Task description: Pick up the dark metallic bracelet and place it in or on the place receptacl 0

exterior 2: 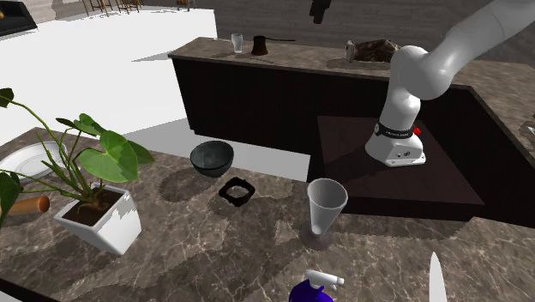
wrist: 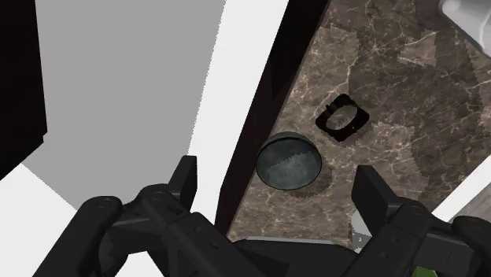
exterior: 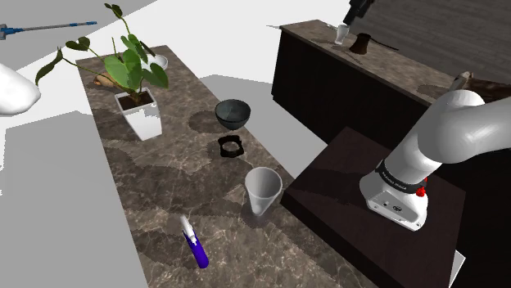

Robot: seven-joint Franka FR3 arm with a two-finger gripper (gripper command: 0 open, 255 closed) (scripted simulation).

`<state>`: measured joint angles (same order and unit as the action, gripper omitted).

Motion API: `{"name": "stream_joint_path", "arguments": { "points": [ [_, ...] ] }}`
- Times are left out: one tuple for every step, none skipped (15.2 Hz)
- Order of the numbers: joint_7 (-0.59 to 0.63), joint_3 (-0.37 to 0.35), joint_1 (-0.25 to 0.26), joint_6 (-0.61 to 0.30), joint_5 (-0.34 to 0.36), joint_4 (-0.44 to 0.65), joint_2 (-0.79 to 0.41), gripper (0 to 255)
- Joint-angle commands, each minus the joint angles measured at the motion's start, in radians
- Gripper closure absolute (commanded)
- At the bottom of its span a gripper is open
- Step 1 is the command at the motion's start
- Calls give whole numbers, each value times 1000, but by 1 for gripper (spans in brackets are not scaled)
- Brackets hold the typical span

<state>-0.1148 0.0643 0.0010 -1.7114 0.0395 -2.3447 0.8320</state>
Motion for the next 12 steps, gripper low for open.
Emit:
{"name": "stream_joint_path", "arguments": {
  "points": [
    [0,0,0,0,0,0,0,0],
    [12,-8,2,-29,-4,-20,-13,0],
    [23,-16,4,-58,-8,-40,-28,0],
    [35,-24,6,-88,-12,-58,-43,0],
    [46,-32,8,-118,-16,-74,-61,0],
    [58,-40,11,-148,-20,-90,-79,0],
    [69,-48,13,-178,-23,-104,-99,0],
    [80,-56,15,-208,-27,-117,-121,0],
    [92,-64,17,-239,-31,-129,-144,0],
    [103,-72,19,-269,-34,-140,-168,0],
    [115,-80,22,-300,-37,-149,-194,0],
    [126,-88,24,-331,-40,-157,-221,0]
  ]
}}
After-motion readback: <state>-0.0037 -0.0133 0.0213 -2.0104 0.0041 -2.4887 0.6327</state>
